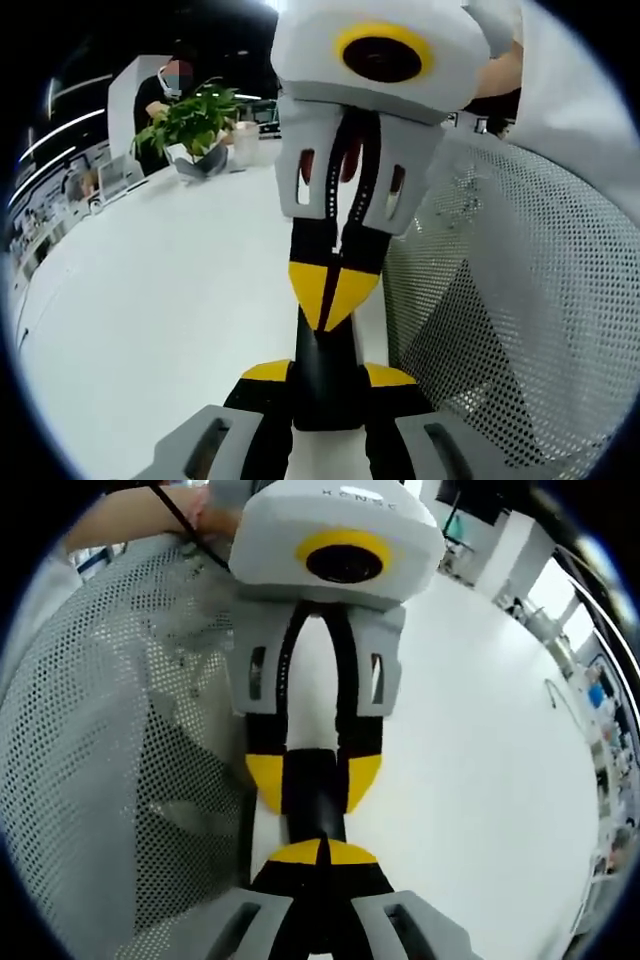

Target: Press the specified remote control buttons in sequence, fully releasing each button before pressing the next.

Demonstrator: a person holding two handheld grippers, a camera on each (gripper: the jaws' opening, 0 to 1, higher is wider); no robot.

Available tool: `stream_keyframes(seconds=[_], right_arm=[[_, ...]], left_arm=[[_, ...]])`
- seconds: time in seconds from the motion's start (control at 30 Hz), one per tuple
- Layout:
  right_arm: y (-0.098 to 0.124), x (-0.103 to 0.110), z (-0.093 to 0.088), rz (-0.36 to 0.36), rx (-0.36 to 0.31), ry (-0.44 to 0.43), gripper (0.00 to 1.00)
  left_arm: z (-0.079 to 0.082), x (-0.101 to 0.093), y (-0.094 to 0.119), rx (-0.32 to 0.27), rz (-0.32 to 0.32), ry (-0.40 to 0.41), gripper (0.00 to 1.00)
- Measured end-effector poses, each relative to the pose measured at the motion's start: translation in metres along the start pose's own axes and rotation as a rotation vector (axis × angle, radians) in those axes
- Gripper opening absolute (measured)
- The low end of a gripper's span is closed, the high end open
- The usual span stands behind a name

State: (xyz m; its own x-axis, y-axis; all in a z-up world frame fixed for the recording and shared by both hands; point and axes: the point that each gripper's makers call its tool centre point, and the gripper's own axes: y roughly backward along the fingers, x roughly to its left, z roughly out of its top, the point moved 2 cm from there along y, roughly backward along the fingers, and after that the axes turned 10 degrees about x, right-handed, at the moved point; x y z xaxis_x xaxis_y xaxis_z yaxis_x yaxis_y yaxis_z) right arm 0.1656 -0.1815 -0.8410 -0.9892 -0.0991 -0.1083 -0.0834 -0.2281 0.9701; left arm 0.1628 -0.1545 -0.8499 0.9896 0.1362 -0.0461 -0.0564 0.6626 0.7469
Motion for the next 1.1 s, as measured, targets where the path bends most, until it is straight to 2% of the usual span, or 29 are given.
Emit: stream_keyframes(seconds=[0.1,0.27,0.5,0.63,0.73,0.97,1.1], right_arm=[[0.0,0.002,0.001,-0.019,0.022,0.036,0.0],[0.001,0.001,0.0,-0.018,0.014,0.018,0.0],[0.003,0.0,-0.001,0.003,-0.042,-0.069,0.0],[0.003,0.0,0.001,-0.005,-0.047,-0.052,0.0],[0.003,0.001,0.01,0.004,-0.09,-0.065,0.0],[0.0,-0.001,0.009,-0.003,-0.057,-0.037,0.0],[0.001,0.0,0.007,0.015,-0.068,-0.046,0.0]], left_arm=[[0.0,-0.001,0.0,0.004,0.0,-0.013,0.25],[0.0,-0.001,0.0,0.002,-0.001,-0.013,0.25],[0.0,-0.001,0.001,0.0,-0.006,-0.015,0.25],[0.0,0.0,0.001,-0.001,-0.009,-0.015,0.25],[0.0,0.0,0.001,-0.002,-0.009,-0.016,0.25],[-0.001,0.001,0.001,-0.005,-0.008,-0.011,0.25],[-0.001,0.0,0.001,-0.004,-0.009,-0.017,0.25]])
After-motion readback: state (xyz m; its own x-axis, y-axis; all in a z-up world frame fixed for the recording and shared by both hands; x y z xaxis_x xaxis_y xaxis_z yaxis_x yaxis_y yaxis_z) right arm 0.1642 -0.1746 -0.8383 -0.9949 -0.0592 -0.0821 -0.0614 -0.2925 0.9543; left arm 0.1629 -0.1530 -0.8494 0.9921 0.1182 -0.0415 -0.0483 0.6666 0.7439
